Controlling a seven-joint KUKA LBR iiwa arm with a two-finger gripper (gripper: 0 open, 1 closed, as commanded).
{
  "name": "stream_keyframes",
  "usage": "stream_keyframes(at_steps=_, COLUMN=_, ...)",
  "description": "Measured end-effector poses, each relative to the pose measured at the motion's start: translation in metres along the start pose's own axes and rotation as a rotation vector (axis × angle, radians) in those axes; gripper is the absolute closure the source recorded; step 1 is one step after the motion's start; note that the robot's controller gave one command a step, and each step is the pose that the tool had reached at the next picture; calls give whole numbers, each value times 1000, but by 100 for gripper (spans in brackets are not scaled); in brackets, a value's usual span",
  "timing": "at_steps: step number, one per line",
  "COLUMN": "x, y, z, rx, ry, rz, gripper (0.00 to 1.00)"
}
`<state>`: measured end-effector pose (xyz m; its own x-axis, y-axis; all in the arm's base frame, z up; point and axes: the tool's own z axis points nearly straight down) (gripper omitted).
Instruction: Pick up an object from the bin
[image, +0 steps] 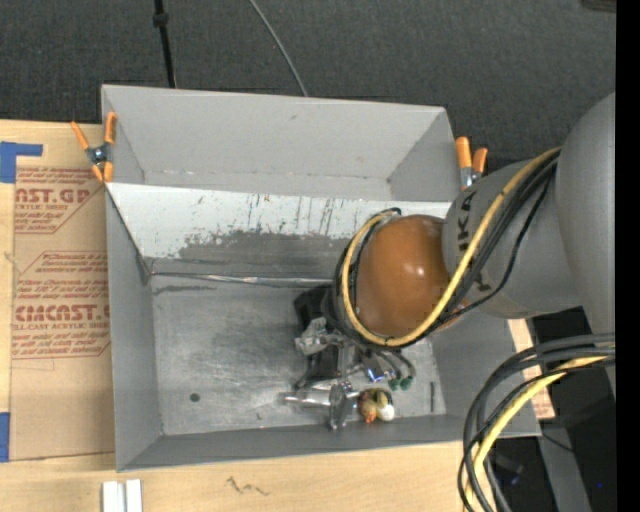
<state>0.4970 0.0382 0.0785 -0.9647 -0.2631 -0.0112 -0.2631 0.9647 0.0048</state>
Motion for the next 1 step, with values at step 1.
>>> stream_keyframes(at_steps=1, x=8, y=-9, z=5, rx=5, ry=-14, rz=68, gripper=100)
